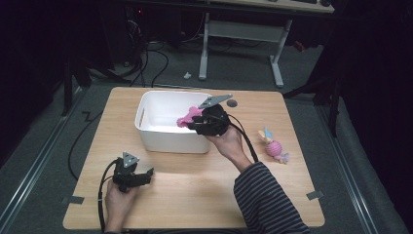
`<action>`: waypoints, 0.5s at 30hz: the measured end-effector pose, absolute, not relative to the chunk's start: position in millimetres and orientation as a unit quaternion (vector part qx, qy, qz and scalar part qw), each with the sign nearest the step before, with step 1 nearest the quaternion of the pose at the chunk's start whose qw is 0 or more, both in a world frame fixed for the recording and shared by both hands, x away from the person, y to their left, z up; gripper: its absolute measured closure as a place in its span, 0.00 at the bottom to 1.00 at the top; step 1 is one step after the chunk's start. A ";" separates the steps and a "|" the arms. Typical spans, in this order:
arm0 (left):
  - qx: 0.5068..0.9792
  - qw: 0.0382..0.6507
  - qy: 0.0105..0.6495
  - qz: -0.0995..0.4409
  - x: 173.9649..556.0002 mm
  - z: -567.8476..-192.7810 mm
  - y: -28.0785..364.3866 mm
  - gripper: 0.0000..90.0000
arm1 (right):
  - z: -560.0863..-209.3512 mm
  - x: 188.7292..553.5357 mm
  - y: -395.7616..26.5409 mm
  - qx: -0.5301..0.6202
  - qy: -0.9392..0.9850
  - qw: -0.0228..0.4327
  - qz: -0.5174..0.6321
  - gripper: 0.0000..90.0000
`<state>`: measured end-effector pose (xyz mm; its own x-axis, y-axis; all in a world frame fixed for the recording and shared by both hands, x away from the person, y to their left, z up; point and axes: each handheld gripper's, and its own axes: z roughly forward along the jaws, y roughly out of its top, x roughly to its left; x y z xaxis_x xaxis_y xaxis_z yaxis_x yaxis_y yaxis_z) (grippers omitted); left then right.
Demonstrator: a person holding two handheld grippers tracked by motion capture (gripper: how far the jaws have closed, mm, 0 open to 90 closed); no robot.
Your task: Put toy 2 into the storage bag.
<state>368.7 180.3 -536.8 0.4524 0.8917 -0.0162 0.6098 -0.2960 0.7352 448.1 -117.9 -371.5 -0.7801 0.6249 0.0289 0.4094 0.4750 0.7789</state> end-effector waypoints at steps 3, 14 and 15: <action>0.779 0.346 0.482 0.204 368.7 -536.8 180.3 0.22 | -373.8 449.5 -118.3 0.304 0.849 0.130 0.412 0.74; 0.779 0.346 0.482 0.204 368.7 -536.8 180.3 0.23 | -381.4 452.6 -118.1 0.310 0.852 0.116 0.406 0.74; 0.779 0.346 0.482 0.204 368.7 -536.8 180.3 0.23 | -381.7 452.6 -118.3 0.310 0.852 0.116 0.404 0.74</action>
